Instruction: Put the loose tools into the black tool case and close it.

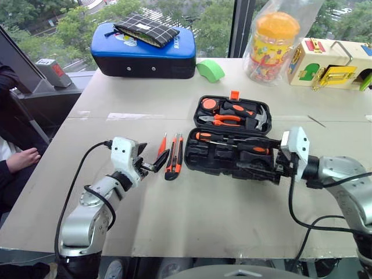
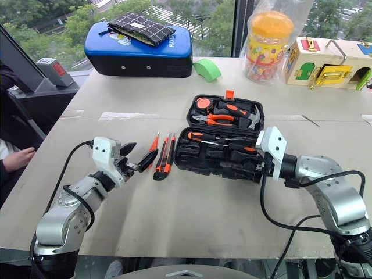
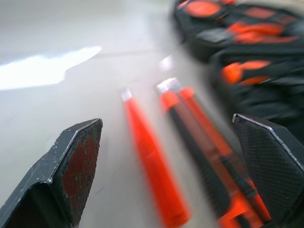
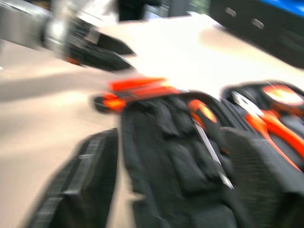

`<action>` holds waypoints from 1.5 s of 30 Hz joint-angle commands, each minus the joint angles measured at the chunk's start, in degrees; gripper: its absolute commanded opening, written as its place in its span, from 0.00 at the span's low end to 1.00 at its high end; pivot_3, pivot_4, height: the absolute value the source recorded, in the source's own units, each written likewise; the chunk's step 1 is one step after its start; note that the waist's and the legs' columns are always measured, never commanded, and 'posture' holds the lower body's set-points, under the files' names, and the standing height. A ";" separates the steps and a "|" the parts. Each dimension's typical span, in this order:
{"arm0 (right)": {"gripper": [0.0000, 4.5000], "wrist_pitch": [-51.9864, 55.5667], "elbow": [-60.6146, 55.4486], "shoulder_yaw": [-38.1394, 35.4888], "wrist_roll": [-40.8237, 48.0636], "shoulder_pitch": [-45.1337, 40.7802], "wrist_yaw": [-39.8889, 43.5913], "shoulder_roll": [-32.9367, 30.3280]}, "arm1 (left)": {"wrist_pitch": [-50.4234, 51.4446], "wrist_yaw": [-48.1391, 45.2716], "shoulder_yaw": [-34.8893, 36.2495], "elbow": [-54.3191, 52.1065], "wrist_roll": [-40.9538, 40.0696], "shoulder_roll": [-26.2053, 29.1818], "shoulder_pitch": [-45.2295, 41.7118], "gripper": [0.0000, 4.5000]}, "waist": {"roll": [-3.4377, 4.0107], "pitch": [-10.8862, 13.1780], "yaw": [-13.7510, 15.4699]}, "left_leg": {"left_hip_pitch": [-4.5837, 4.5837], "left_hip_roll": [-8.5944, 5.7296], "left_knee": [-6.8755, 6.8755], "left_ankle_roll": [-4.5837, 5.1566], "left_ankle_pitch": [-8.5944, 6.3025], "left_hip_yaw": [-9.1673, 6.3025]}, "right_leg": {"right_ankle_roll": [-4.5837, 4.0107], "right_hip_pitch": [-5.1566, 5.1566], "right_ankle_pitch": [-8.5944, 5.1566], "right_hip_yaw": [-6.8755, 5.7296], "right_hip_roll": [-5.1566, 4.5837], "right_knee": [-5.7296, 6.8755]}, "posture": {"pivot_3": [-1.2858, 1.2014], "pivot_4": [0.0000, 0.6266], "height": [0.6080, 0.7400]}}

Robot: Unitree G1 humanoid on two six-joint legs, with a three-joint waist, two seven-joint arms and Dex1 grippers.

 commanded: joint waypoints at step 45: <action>1.00 0.79 -20.50 -24.40 11.77 27.83 -10.02 -4.37 | -34.68 -54.21 -29.71 44.54 15.09 9.38 -44.91 0.09 | -0.12 0.13 1.03 | -0.52 -0.12 0.59 0.01 0.03 -0.26 | 0.00 -0.08 0.00 -0.62 0.45 0.05 | 0.52 0.24 1.00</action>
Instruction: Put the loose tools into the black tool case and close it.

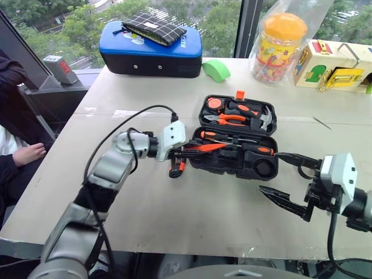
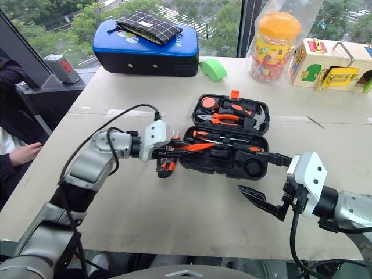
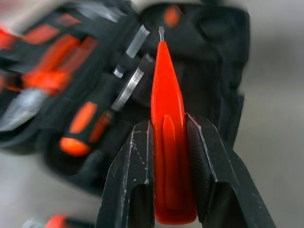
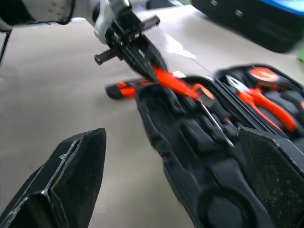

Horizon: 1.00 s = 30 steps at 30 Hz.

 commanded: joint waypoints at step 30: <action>1.00 -5.79 -7.12 -9.88 -0.63 15.88 -3.18 5.98 | -32.94 -6.21 -5.04 45.80 18.22 -13.83 -19.93 0.09 | -0.14 -0.05 0.07 | 0.30 0.00 0.38 0.17 -0.10 -0.03 | 0.10 0.48 0.00 0.00 0.11 0.13 | 0.52 0.24 1.00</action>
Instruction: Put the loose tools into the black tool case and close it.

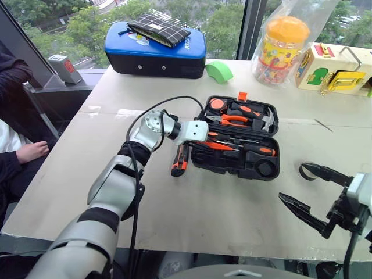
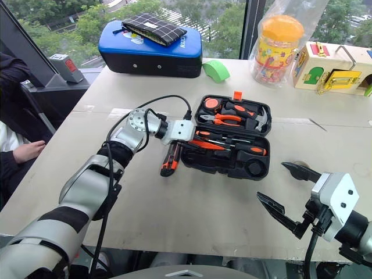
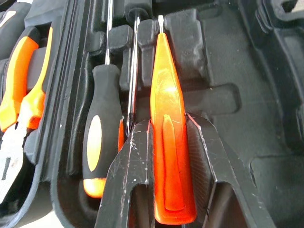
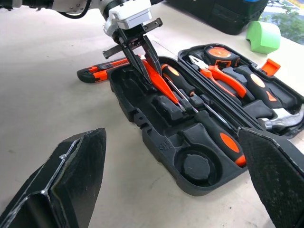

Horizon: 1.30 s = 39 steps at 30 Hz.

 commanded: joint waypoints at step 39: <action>1.00 1.73 -3.30 3.79 1.43 -5.15 -7.22 -2.86 | 32.74 19.51 5.49 -36.65 -2.42 -0.92 27.01 0.01 | 0.19 -0.28 -0.63 | 0.43 0.24 -0.18 0.06 -0.05 0.30 | -0.02 0.07 -0.01 0.53 0.17 0.08 | 0.52 0.24 1.00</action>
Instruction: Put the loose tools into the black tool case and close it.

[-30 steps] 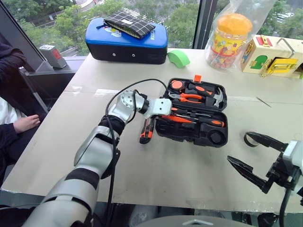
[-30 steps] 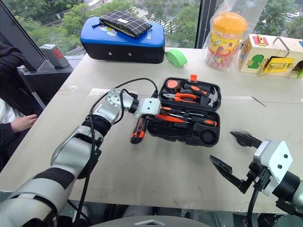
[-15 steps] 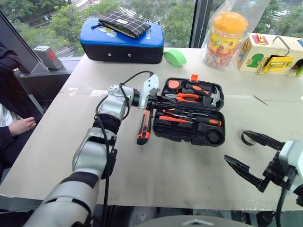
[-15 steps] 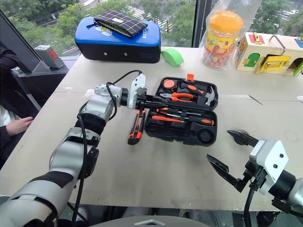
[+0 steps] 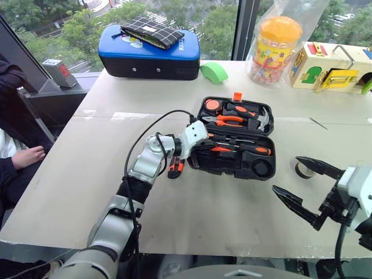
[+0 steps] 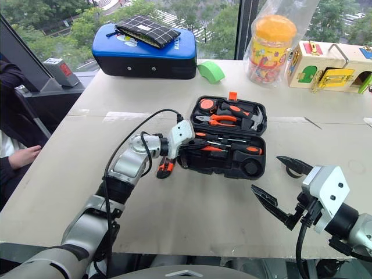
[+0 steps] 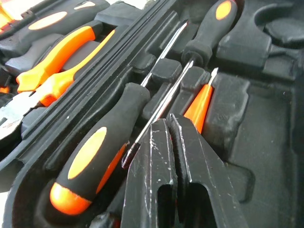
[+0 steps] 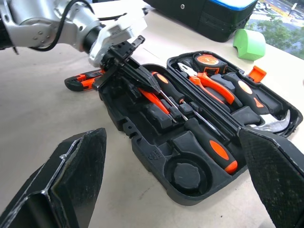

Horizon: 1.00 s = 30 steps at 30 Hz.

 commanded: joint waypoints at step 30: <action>1.00 -1.69 6.61 6.23 -0.97 -9.79 4.82 -2.93 | 23.69 4.36 9.79 -14.72 -17.86 2.36 3.69 0.01 | -0.08 0.00 -0.19 | -0.13 0.04 -0.01 0.00 0.00 -0.16 | -0.01 -0.07 0.00 -0.11 0.03 -0.03 | 0.52 0.24 1.00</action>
